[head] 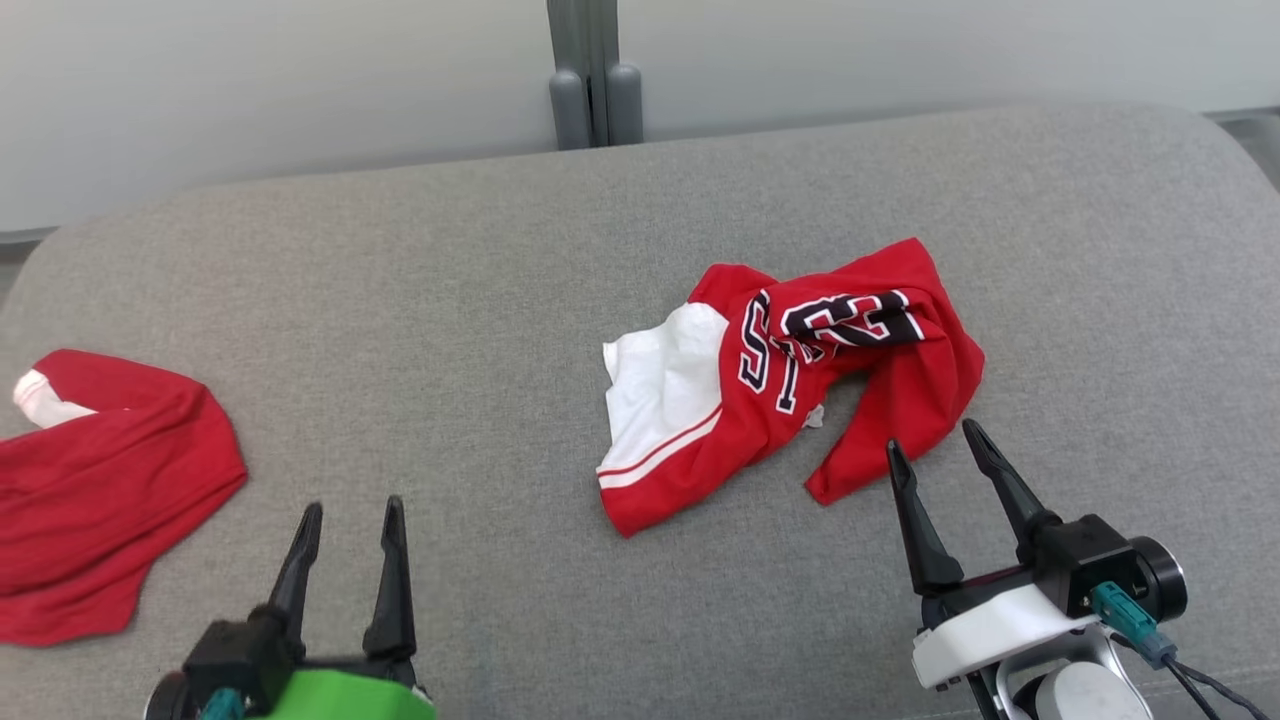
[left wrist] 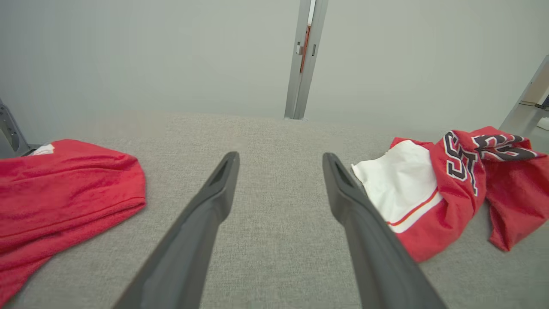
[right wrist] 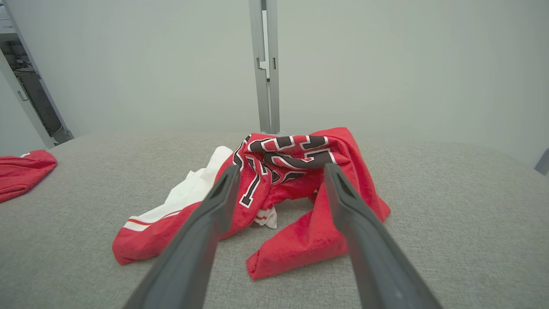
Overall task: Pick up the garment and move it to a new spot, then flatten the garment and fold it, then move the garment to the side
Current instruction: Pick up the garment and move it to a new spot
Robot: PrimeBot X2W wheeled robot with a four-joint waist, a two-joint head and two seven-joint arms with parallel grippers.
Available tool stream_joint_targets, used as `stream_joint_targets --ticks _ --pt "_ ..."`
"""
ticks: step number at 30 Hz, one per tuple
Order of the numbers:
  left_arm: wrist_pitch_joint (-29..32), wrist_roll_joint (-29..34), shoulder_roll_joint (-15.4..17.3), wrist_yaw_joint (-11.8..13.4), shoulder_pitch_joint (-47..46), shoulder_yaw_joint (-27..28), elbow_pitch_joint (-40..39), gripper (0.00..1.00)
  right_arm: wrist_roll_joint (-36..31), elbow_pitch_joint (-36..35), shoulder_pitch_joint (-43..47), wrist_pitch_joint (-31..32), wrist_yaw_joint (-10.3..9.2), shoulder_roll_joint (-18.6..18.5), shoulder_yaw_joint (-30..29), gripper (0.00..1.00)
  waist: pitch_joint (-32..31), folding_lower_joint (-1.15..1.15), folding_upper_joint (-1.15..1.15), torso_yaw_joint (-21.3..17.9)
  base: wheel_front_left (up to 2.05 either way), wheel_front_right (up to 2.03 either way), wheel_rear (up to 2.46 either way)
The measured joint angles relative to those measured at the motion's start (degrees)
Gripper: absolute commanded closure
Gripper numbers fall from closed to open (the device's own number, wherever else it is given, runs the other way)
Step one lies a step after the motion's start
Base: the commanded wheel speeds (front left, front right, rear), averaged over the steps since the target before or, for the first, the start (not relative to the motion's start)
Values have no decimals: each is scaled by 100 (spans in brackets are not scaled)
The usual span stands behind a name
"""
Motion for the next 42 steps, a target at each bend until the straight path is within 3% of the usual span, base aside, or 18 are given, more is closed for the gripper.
stream_joint_targets --ticks 9,42 --pt "0 380 -183 -114 792 515 -457 0 63 31 288 0 -1 -1 -54 0 -476 0 0 118 0 0 0" --pt "1 300 -188 -99 909 299 -252 0 101 88 426 0 0 -1 2 0 -645 0 0 204 0 0 0"
